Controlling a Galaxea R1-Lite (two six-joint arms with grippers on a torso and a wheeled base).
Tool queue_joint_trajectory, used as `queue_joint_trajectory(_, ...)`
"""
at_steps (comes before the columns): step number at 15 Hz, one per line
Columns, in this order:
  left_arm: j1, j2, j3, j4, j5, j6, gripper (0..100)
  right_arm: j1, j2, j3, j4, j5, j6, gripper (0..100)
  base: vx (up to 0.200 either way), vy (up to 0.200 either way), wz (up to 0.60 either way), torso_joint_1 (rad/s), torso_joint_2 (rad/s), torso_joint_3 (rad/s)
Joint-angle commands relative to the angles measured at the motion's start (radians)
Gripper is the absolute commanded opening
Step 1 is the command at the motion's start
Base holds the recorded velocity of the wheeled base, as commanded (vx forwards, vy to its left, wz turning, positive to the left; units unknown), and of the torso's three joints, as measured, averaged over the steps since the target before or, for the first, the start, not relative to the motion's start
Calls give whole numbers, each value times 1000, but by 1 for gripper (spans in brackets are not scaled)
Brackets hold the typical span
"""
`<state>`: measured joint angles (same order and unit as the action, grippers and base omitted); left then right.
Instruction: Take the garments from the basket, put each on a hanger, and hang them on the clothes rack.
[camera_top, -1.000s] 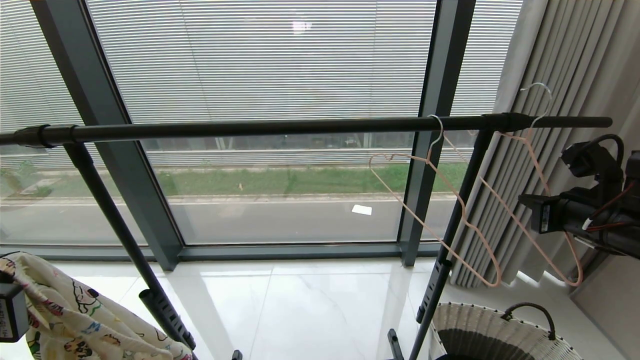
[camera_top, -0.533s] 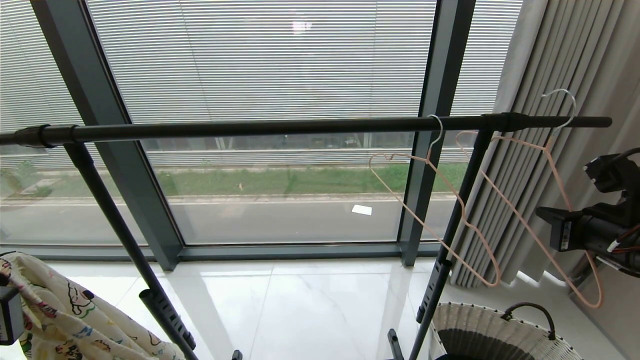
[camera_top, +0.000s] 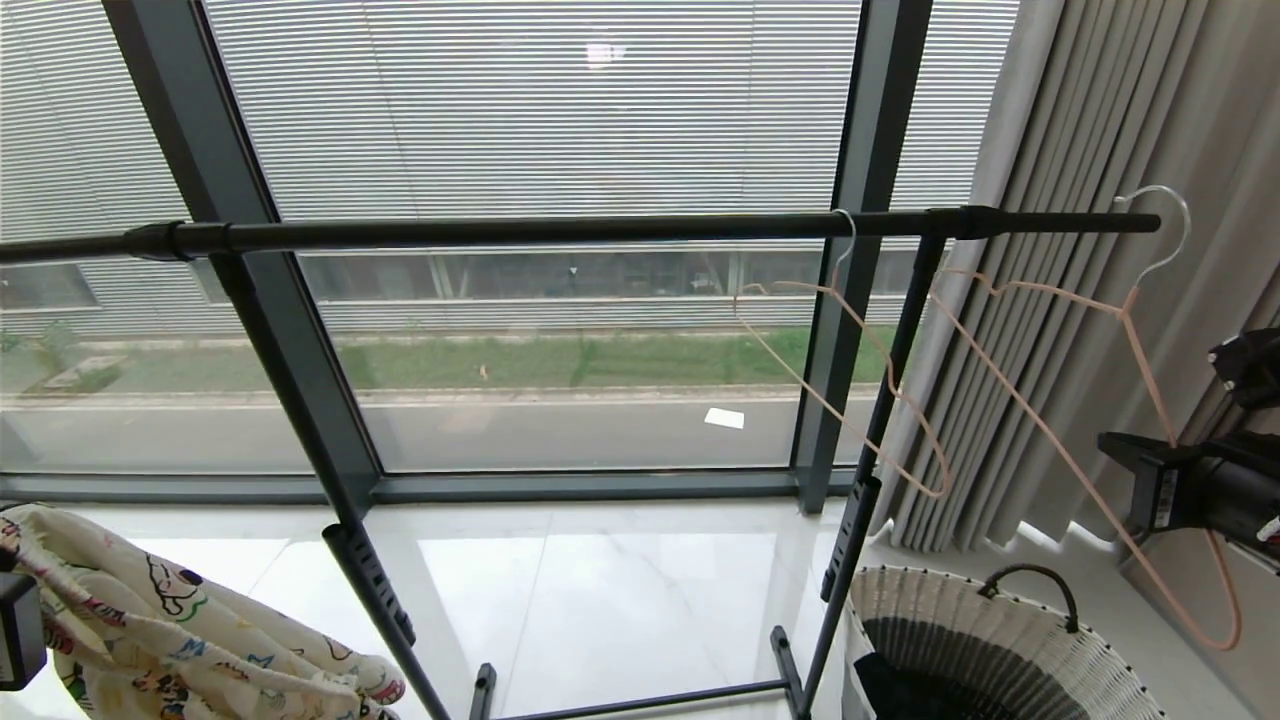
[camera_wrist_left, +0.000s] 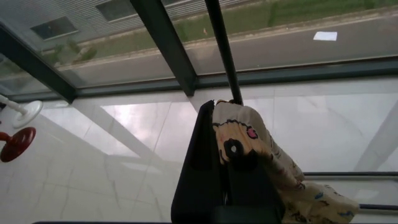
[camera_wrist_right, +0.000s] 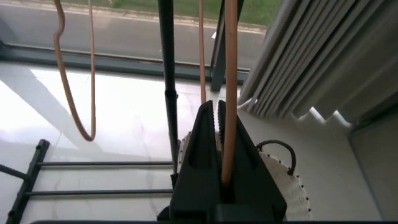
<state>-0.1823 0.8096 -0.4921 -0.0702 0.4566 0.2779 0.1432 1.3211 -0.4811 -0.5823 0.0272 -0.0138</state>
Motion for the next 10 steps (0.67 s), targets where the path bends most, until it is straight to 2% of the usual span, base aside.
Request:
queue_joint_trajectory(1, 0, 0, 0, 0, 1, 0, 0, 1, -63, 47, 1, 3, -3, 0, -200, 0, 0, -2, -2, -2)
queue_joint_trajectory(5, 0, 0, 1, 0, 1, 0, 0, 4, -174, 110, 29, 5, -8, 0, -200, 0, 0, 2, 5, 0)
queue_joint_trajectory(8, -2, 0, 6, 0, -1, 0, 0, 19, -283, 108, 174, 13, -9, 0, -200, 0, 0, 2, 2, 1)
queue_joint_trajectory(10, -2, -1, 15, 0, -6, -2, 0, 49, -355, 108, 251, 13, -9, 0, 0, 0, 0, 0, 0, 0)
